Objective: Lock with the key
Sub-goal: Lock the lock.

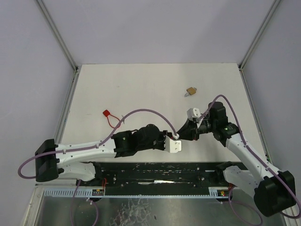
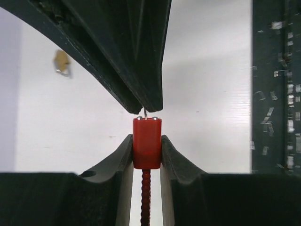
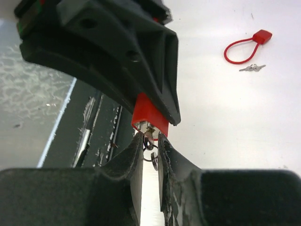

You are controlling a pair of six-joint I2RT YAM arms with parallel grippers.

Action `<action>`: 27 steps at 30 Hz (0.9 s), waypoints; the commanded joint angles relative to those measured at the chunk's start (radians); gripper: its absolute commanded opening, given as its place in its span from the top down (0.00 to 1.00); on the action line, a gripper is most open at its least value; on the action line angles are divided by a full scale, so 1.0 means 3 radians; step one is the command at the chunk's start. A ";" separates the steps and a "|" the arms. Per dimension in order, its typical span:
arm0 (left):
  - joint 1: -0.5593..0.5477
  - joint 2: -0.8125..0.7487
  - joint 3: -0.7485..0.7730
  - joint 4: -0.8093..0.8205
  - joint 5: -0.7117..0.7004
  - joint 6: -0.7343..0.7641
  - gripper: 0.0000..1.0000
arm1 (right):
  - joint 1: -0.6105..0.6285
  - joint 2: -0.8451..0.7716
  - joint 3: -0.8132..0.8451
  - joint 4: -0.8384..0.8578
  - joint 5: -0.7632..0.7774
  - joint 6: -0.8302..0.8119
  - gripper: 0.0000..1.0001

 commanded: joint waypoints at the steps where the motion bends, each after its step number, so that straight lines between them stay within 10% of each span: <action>1: -0.0103 -0.0287 -0.0280 0.0865 -0.0568 0.0685 1.00 | -0.0145 0.0186 0.0062 0.0527 0.0028 0.0792 1.00; 6: -0.0015 -0.0230 -0.0082 0.0591 -0.0293 0.0363 1.00 | -0.0145 0.0204 0.0102 0.0363 0.0177 0.0528 0.97; 17: 0.0604 -0.0075 0.0142 -0.0157 0.1060 -0.1348 1.00 | -0.0364 0.0148 0.0982 -0.0966 0.0274 -0.0886 0.25; 27: 0.0753 -0.0105 0.0051 0.0032 0.1265 -0.1898 1.00 | -0.0320 0.0662 0.1024 -0.1930 -0.0517 -0.1900 0.43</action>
